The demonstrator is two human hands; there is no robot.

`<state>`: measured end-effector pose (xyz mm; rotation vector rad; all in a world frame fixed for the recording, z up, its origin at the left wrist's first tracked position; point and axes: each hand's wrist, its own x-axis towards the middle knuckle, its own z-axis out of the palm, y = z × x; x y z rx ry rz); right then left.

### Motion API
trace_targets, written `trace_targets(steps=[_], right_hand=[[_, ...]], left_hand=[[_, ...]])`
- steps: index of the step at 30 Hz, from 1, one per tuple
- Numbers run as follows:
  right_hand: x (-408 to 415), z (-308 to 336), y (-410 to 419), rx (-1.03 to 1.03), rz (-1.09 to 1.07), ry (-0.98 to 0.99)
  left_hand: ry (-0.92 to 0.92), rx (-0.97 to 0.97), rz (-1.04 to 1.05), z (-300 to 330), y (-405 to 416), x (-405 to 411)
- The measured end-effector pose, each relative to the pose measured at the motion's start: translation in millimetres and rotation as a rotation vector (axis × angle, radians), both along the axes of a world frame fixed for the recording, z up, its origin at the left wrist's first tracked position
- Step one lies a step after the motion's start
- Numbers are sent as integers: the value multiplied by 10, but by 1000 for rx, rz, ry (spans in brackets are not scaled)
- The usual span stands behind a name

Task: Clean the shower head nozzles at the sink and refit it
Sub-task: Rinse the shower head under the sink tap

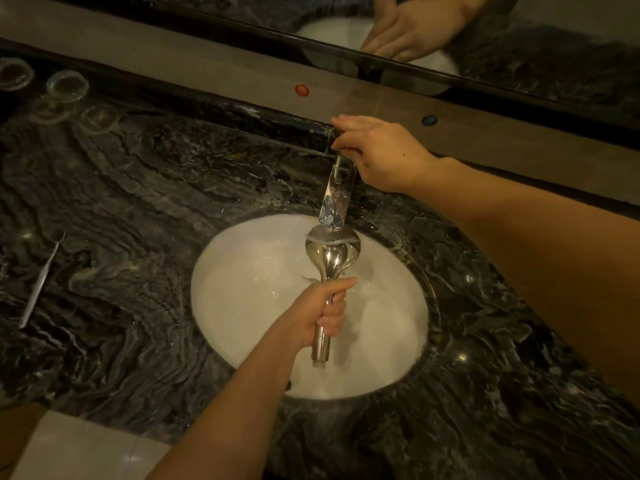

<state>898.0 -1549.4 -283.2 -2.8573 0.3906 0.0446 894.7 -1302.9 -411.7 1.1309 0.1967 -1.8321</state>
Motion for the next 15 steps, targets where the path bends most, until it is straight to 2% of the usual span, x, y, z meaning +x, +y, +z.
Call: trace_targets(steps=[8, 15], right_hand=[[-1, -54, -28, 4, 7, -25], [0, -66, -35, 3, 5, -25]], left_hand=[[-62, -33, -34, 23, -187, 112], [-160, -73, 42, -7, -433, 158]])
